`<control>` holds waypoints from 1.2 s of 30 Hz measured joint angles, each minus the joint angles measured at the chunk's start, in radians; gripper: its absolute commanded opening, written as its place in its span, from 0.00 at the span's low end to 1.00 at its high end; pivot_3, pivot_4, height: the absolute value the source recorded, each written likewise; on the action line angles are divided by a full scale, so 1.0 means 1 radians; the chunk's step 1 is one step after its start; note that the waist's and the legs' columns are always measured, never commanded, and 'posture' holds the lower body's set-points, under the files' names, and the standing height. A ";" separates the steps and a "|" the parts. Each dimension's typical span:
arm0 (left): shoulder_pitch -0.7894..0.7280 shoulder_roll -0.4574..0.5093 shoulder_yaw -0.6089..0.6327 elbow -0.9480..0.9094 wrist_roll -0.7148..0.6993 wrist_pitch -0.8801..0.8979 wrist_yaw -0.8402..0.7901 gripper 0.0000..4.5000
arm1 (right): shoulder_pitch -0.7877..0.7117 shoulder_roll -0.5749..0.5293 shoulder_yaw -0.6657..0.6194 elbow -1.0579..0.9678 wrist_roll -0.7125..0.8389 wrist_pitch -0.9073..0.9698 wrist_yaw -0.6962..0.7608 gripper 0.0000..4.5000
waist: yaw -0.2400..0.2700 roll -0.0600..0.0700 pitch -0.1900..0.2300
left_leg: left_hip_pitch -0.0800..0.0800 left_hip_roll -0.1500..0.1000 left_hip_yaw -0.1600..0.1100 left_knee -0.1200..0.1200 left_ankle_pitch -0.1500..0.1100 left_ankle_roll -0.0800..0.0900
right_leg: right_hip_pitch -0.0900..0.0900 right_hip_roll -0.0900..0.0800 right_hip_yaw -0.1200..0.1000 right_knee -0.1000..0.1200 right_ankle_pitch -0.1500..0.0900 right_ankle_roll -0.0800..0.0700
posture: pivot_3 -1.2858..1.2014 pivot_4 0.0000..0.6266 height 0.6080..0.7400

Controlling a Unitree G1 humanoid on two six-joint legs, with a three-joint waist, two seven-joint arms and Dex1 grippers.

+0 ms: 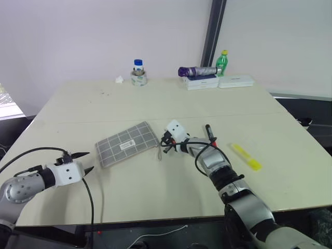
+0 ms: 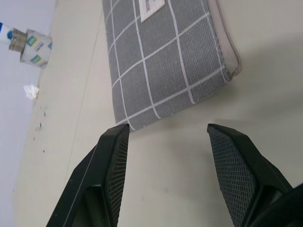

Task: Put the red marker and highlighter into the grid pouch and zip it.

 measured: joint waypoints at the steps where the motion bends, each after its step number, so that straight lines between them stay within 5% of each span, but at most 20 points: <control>1: -0.023 -0.005 -0.015 0.026 0.016 -0.023 0.004 0.61 | 0.000 0.000 0.000 0.000 0.000 0.000 0.000 0.00 | 0.000 0.000 0.000 | 0.000 0.000 0.000 0.000 0.000 0.000 | 0.000 0.000 0.000 0.000 0.000 0.000 | 0.52 0.24 0.98; 16: -0.272 -0.095 -0.169 0.342 0.200 -0.275 0.174 0.61 | 0.005 -0.002 0.000 -0.032 -0.009 0.016 0.001 0.00 | 0.001 0.000 0.000 | 0.000 -0.001 0.000 0.003 0.000 0.000 | -0.001 0.000 0.000 0.005 0.000 0.000 | 0.52 0.24 0.98; 19: -0.288 -0.102 -0.193 0.370 0.199 -0.308 0.171 0.43 | 0.013 -0.004 -0.001 -0.039 -0.010 0.019 0.000 0.00 | 0.001 0.000 0.000 | 0.000 -0.001 0.000 0.004 0.000 0.000 | -0.001 0.000 0.000 0.005 0.000 0.000 | 0.52 0.24 0.98; 23: -0.301 -0.117 -0.205 0.379 0.174 -0.338 0.149 0.02 | 0.018 -0.006 -0.001 -0.044 -0.014 0.021 -0.002 0.00 | 0.001 0.000 0.000 | 0.000 -0.001 0.000 0.004 0.000 0.000 | -0.001 0.000 0.000 0.006 0.000 0.000 | 0.52 0.24 0.98; 31: -0.273 -0.140 -0.206 0.320 0.108 -0.333 0.102 0.02 | 0.018 -0.008 -0.003 -0.052 -0.015 0.022 -0.004 0.00 | 0.000 0.000 -0.001 | 0.001 -0.001 0.000 0.004 0.000 0.000 | -0.001 0.000 0.001 0.007 0.000 0.000 | 0.52 0.24 0.98; 36: -0.168 -0.169 -0.200 0.120 -0.003 -0.193 0.049 0.02 | 0.018 -0.019 -0.003 -0.057 -0.018 0.020 -0.006 0.00 | -0.001 0.000 0.000 | 0.001 0.000 0.001 0.004 0.000 0.000 | -0.001 -0.001 0.002 0.007 0.000 0.000 | 0.52 0.24 0.98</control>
